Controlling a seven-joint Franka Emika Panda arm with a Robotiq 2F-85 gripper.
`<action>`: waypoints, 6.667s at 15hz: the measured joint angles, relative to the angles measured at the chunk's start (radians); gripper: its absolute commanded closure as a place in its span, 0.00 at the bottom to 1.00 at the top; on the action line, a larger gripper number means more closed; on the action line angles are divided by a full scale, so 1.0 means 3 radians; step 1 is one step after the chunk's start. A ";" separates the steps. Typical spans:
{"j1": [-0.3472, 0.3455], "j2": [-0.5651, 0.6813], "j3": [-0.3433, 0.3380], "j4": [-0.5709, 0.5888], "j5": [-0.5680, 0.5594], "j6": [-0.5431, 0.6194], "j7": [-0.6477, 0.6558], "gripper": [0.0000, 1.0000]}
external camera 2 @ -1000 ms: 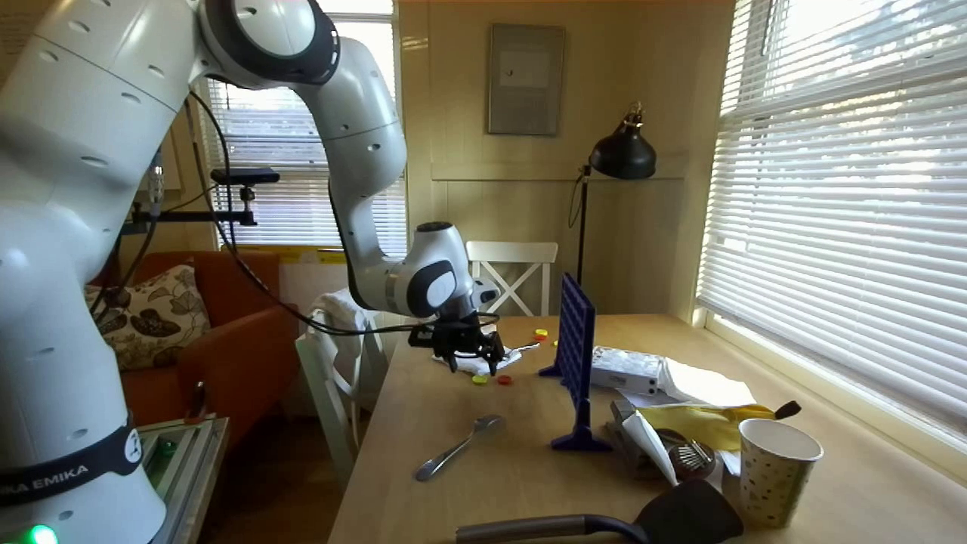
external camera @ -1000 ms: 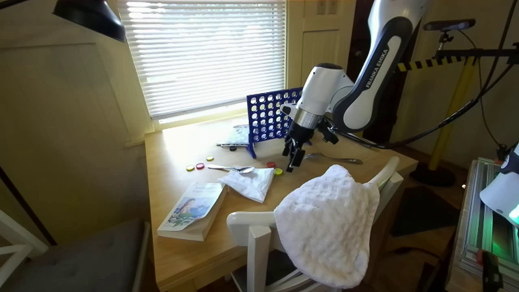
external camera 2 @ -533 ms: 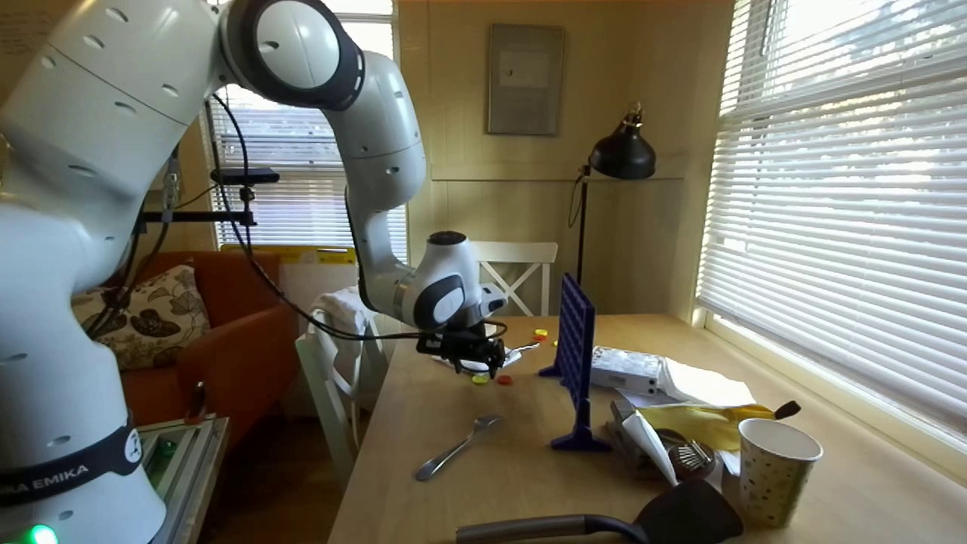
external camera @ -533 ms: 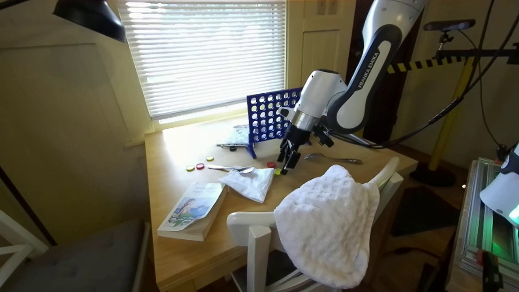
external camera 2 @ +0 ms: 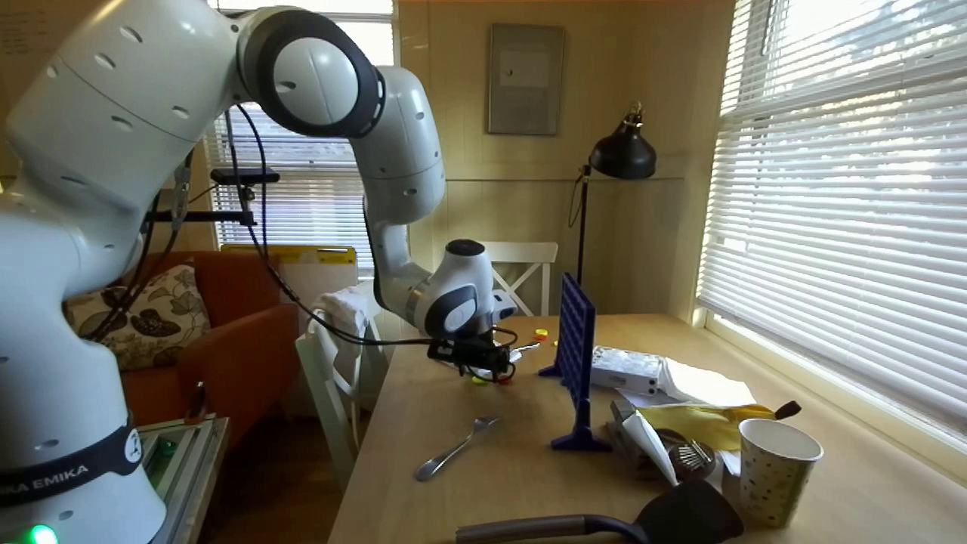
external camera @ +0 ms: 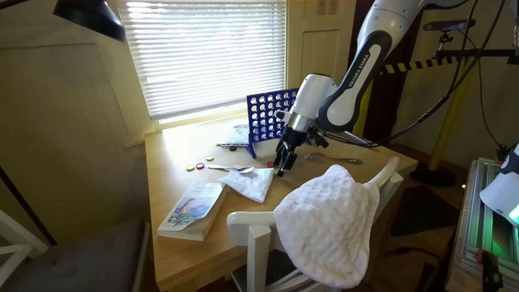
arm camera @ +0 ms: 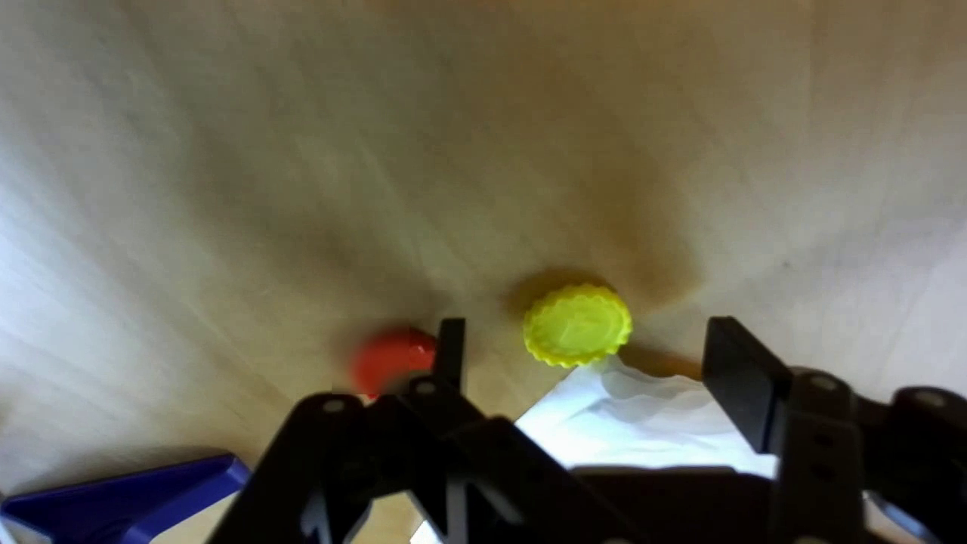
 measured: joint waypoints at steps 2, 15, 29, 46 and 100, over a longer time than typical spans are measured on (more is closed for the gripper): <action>-0.0037 0.0050 0.0050 0.0060 0.0000 -0.0118 -0.0055 0.17; 0.0060 0.0017 0.0083 0.0292 0.0191 -0.0666 -0.0233 0.88; 0.0690 -0.0662 -0.0428 -0.0210 0.0219 0.0401 0.0027 0.88; 0.3483 -0.0681 -0.2458 -0.0913 0.3187 0.3745 -0.0547 0.88; 0.2414 -0.0471 -0.2137 -0.0138 0.3746 0.3707 0.0137 0.88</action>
